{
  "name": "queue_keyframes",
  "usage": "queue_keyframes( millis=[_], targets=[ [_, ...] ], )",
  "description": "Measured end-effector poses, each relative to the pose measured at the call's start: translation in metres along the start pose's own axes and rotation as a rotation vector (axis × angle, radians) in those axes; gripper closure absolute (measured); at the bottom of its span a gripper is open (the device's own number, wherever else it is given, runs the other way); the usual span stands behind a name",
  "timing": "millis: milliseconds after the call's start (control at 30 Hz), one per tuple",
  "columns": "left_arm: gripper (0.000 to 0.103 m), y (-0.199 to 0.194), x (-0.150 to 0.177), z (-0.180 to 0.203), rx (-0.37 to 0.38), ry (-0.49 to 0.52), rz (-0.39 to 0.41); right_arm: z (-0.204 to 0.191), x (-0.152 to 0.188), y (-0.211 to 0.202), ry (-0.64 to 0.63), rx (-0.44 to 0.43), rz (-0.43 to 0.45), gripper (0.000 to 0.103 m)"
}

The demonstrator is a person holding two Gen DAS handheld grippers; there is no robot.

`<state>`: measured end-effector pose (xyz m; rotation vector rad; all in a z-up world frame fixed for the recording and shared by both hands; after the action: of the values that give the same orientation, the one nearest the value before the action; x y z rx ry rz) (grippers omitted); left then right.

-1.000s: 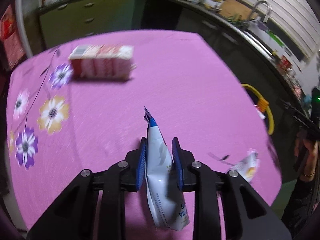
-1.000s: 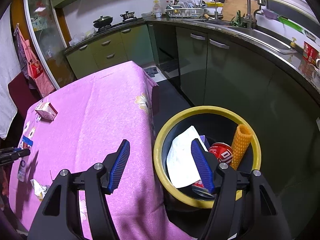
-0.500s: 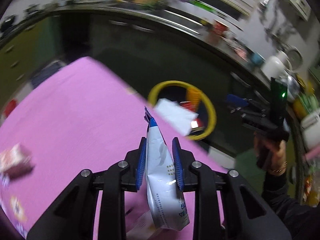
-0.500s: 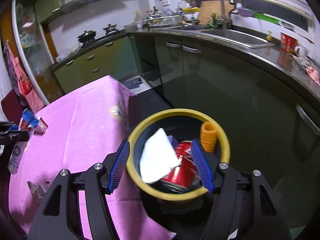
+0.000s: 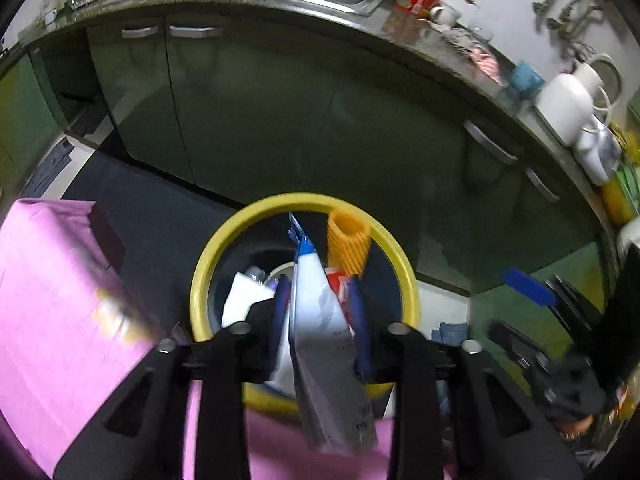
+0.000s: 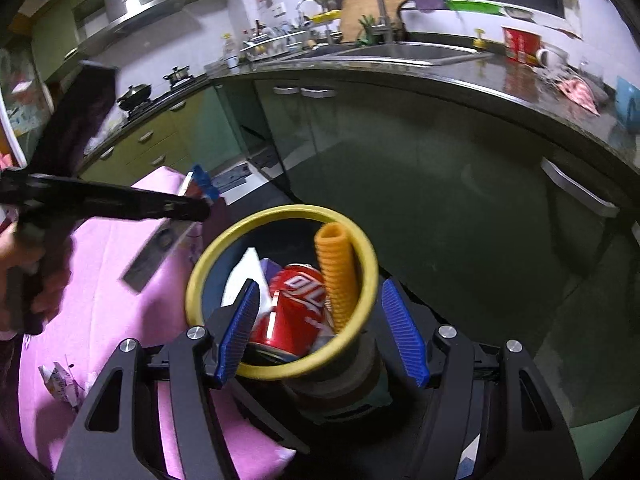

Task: Collect trash
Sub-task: 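Carry the toothpaste tube over the bin and open the left gripper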

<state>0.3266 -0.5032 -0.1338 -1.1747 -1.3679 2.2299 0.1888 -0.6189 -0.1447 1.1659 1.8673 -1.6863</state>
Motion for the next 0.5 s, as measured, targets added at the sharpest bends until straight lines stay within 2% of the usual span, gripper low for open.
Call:
queue_keyframes(
  millis=[67, 167, 233, 333, 433, 500],
  targets=[
    [0.026, 0.017, -0.008, -0.004, 0.002, -0.018, -0.013, 0.008, 0.001, -0.002, 0.011, 0.008, 0.001, 0.038],
    [0.026, 0.026, -0.013, -0.007, -0.002, -0.028, -0.020, 0.017, 0.005, -0.005, 0.026, 0.017, -0.002, 0.036],
    [0.026, 0.015, -0.013, -0.006, 0.013, -0.031, -0.002, 0.019, 0.008, -0.006, 0.028, 0.019, -0.006, 0.036],
    [0.026, -0.026, -0.008, -0.001, 0.031, -0.009, 0.070, 0.021, 0.010, -0.009, 0.027, 0.018, -0.007, 0.036],
    [0.024, -0.079, 0.005, -0.002, 0.085, -0.032, 0.172, 0.016, 0.009, -0.010, 0.020, 0.006, -0.006, 0.036],
    [0.016, -0.115, 0.021, -0.008, 0.112, -0.058, 0.249, 0.008, 0.007, -0.009, 0.011, -0.010, -0.007, 0.036]
  ],
)
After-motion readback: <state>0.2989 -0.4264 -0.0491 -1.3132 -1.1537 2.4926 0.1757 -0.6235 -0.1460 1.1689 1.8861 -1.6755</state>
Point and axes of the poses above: each gripper's, at about its wrist camera, not at the fingertips, and y roughly the way its jaws point, z to its right, x to its underside, the point moved 5 cm from there along y, roughly the way its jaws point, and after that the axes turned 4 degrees about z, right-handed, at the moved point
